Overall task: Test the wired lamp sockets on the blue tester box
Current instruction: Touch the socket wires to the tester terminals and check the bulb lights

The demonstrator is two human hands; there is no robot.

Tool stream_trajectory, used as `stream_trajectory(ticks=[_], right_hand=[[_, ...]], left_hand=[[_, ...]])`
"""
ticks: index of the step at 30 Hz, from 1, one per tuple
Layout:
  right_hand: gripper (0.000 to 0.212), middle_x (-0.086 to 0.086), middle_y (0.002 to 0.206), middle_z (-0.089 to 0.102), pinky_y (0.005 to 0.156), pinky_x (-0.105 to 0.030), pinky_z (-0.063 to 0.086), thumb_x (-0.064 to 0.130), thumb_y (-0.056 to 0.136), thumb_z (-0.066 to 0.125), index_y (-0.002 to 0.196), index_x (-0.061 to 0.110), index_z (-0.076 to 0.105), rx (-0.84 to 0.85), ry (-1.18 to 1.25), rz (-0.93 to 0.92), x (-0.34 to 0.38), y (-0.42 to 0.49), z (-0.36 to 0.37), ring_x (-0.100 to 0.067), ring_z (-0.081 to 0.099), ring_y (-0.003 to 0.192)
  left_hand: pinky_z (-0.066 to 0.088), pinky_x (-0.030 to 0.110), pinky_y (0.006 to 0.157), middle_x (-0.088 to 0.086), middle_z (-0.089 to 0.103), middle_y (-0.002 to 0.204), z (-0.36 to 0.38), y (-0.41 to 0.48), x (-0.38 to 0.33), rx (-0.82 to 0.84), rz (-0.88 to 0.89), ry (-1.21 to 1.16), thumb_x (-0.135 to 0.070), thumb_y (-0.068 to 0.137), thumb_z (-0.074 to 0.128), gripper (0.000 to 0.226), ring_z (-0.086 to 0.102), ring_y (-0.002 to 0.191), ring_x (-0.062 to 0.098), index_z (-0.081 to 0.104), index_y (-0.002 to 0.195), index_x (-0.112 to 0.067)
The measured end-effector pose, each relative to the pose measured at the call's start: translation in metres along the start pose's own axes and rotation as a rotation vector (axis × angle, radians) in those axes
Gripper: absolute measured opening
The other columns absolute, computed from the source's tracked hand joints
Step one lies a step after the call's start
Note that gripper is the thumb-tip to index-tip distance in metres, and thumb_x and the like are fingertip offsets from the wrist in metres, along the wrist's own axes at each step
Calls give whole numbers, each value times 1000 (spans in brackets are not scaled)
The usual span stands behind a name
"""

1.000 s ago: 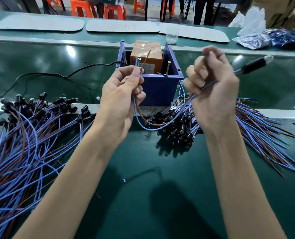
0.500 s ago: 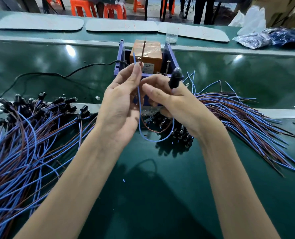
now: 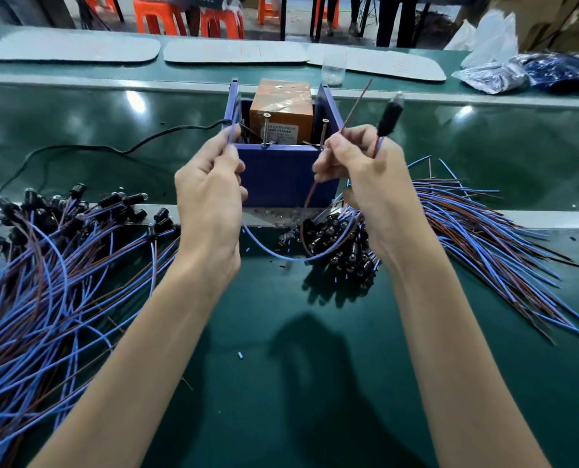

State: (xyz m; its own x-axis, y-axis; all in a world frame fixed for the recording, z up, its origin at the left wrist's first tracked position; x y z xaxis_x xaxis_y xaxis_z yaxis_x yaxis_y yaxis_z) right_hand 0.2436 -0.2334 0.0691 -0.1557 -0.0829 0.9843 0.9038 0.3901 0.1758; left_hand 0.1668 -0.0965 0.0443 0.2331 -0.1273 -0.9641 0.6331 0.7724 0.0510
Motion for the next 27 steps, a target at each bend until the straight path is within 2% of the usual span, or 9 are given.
stream_trajectory(ticks=[2, 5, 7, 11, 14, 18, 22, 25, 27], right_hand=[[23, -2, 62, 55, 42, -6, 35, 4, 99, 45, 78, 13, 51, -86, 24, -8, 0, 2, -8, -12, 55, 55], [19, -1, 63, 49, 44, -9, 36, 6, 99, 46, 84, 13, 56, -162, 60, 7, -2, 4, -16, -9, 51, 48], [16, 0, 61, 51, 44, -13, 36, 6, 98, 48, 86, 13, 56, -204, 102, 11, -3, 5, -21, -7, 45, 42], [14, 2, 57, 61, 39, -12, 30, 2, 95, 54, 85, 12, 56, -268, 139, 12, -3, 6, -27, -3, 40, 39], [15, 3, 56, 65, 40, -12, 30, 1, 94, 55, 83, 9, 62, -279, 133, 15, -6, 8, -30, -1, 41, 40], [21, 4, 52, 65, 40, -11, 29, -1, 93, 52, 83, 9, 67, -298, 114, 37, -12, 11, -34, -2, 35, 38], [26, 5, 57, 65, 40, -10, 28, 0, 93, 50, 81, 14, 69, -298, 36, 76, -18, 13, -38, -1, 34, 39], [27, 4, 61, 66, 40, -9, 29, 1, 92, 50, 79, 15, 69, -292, -9, 105, -22, 13, -39, 1, 39, 40], [25, 4, 64, 67, 41, -8, 30, 2, 92, 52, 78, 15, 69, -290, -25, 116, -23, 13, -40, 1, 41, 40]], left_hand=[[31, 11, 48, -5, 51, 72, 1, 3, 3, 7, -4, 10, 1, 99, 37, 37, 36, 48, 1, 58, 129, -6], [37, 11, 53, -8, 62, 78, 1, 3, 4, 59, 73, 82, -1, 101, 36, 39, 45, 51, -1, 51, 136, -9], [44, 11, 57, -7, 69, 80, 0, 2, 4, 103, 105, 113, -1, 100, 42, 37, 59, 55, 0, 49, 135, -10], [53, 17, 60, 1, 73, 74, -8, 4, 4, 88, 64, 40, -1, 96, 52, 15, 72, 64, 17, 52, 97, -16], [53, 18, 59, 3, 73, 78, -11, 7, 6, 52, 23, 21, -4, 94, 57, 10, 72, 63, 17, 59, 90, -13], [50, 12, 63, 1, 71, 89, -9, 10, 11, 59, 0, 21, -5, 91, 62, 12, 71, 66, 8, 67, 102, -8], [50, 11, 69, 0, 66, 108, -3, 9, 15, 162, 9, 100, 6, 95, 49, 39, 72, 77, 5, 51, 133, -4], [53, 14, 70, 3, 69, 99, -5, 9, 18, 187, 12, 139, 5, 97, 47, 45, 73, 76, 11, 44, 139, -8], [55, 19, 70, 2, 73, 89, -9, 11, 18, 150, 26, 170, 2, 96, 51, 37, 73, 73, 15, 51, 130, -13]])
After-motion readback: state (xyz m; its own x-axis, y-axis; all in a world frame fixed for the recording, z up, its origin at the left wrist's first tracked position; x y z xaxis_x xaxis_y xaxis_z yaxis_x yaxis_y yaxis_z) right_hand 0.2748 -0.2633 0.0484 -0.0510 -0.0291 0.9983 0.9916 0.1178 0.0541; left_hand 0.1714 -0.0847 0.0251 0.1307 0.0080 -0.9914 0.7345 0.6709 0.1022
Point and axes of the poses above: each hand's wrist, its own y-axis towards the middle knuckle, its own z-axis out of the palm, x = y × z, the point moved 4 cm from there along y, towards the middle knuckle
